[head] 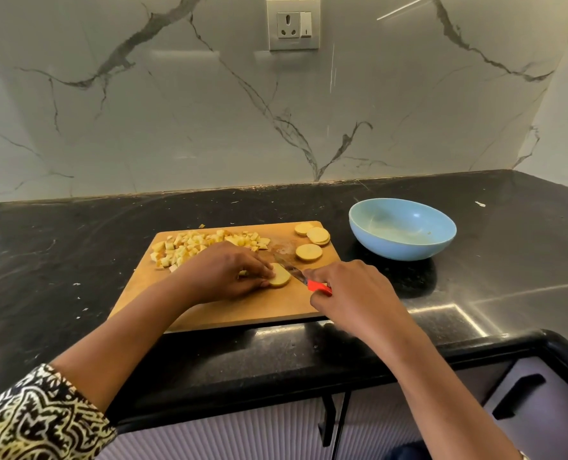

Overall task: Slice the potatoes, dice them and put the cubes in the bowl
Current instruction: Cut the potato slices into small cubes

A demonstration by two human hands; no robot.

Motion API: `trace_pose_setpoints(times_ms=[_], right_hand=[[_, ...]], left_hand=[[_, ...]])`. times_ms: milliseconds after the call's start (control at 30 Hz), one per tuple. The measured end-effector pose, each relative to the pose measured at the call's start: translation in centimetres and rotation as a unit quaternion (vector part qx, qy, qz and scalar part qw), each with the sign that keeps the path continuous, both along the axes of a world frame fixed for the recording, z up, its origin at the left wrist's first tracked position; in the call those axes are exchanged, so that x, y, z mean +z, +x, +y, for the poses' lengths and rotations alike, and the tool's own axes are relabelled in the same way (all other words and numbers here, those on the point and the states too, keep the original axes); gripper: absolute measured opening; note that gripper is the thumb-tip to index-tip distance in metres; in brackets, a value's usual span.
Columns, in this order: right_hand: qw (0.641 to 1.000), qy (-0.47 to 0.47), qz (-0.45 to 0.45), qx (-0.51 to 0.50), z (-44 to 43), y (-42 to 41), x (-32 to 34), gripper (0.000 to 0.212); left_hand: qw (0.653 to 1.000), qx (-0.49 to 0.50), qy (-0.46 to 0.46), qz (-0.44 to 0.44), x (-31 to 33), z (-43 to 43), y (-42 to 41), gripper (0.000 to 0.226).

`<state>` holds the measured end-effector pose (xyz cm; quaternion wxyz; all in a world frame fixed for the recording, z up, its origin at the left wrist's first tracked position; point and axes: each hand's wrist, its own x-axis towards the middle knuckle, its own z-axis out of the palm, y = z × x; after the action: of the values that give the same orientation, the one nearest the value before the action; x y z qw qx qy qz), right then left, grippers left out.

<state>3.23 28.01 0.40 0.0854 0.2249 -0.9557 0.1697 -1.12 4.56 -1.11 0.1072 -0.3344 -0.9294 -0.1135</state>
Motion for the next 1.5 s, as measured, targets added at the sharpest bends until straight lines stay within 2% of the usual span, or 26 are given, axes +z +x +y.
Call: trace_pose_setpoints(times_ms=[133, 233, 533, 900, 1033, 1167, 1367, 1500], right_hand=[[0.999, 0.046, -0.001, 0.008, -0.9, -0.4, 1.0, 0.037], [0.997, 0.080, -0.013, 0.014, -1.7, -0.7, 1.4, 0.028], [0.992, 0.104, -0.042, 0.050, 2.1, 1.3, 3.1, 0.043], [0.989, 0.116, -0.083, 0.042, 3.9, 2.5, 5.3, 0.041], [0.997, 0.060, -0.034, 0.026, 3.3, 2.1, 4.8, 0.040], [0.999, 0.043, -0.006, 0.032, 1.4, 1.4, 2.8, 0.043], [0.997, 0.067, -0.008, 0.034, 0.5, 0.8, 2.4, 0.040], [0.993, 0.114, 0.016, 0.034, -1.1, 0.3, 2.0, 0.030]], left_hand=[[1.000, 0.020, -0.005, -0.012, 0.0, 0.4, 0.2, 0.037], [0.999, 0.046, -0.009, -0.012, -0.2, 0.7, 0.1, 0.035], [0.997, 0.077, -0.005, -0.027, -0.3, 0.9, -0.1, 0.034], [0.996, 0.071, -0.018, -0.042, 0.2, 0.8, 0.6, 0.037], [0.997, 0.041, -0.053, -0.040, 0.8, 0.3, 0.8, 0.030], [0.998, 0.021, -0.049, -0.046, 1.4, 0.1, 1.6, 0.048], [0.998, -0.007, -0.056, -0.041, 1.8, 0.2, 2.1, 0.052], [0.996, -0.011, -0.071, -0.047, 2.0, 0.4, 2.2, 0.055]])
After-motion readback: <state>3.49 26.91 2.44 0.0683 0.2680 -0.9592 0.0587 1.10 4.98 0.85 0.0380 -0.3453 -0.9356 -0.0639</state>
